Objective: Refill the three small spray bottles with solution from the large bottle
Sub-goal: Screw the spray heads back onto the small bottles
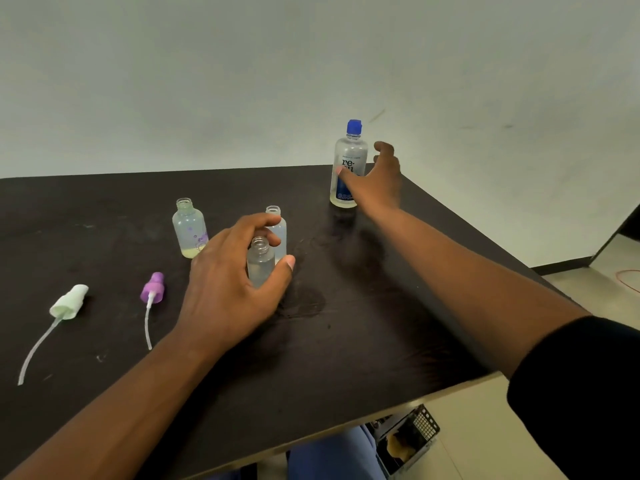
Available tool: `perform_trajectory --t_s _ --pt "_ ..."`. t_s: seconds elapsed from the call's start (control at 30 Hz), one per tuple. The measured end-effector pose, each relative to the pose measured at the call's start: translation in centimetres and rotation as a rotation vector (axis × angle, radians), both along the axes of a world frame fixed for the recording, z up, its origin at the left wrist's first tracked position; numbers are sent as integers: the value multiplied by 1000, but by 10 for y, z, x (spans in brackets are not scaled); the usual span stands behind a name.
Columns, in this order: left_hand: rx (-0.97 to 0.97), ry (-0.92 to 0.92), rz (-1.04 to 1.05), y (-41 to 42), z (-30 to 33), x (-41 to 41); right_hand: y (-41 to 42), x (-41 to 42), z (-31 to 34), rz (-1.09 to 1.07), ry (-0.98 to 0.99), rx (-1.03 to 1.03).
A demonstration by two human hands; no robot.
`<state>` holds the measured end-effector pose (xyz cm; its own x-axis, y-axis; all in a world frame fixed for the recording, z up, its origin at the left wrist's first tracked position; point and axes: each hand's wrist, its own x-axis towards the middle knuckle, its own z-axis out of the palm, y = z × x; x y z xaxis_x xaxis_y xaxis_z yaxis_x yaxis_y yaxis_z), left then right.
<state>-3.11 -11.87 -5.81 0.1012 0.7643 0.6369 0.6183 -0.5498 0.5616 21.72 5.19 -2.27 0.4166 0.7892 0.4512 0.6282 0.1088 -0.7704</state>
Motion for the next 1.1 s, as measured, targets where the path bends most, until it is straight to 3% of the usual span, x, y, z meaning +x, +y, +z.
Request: perform_trajectory --t_s 0.33,0.5,0.7,0.83,1.1 --pt "28 -56 -38 -6 5 -8 -142 -62 -1 243 159 394" --pt "115 -119 160 -3 7 -20 -180 -87 -23 406 152 352" --pt "-43 49 377 0 11 -39 -181 -96 -42 526 6 216" --pt "-195 172 413 -4 14 -40 -180 -99 -46 527 -113 202" --pt "-247 315 433 -5 14 -35 -176 -105 -43 493 -163 99"
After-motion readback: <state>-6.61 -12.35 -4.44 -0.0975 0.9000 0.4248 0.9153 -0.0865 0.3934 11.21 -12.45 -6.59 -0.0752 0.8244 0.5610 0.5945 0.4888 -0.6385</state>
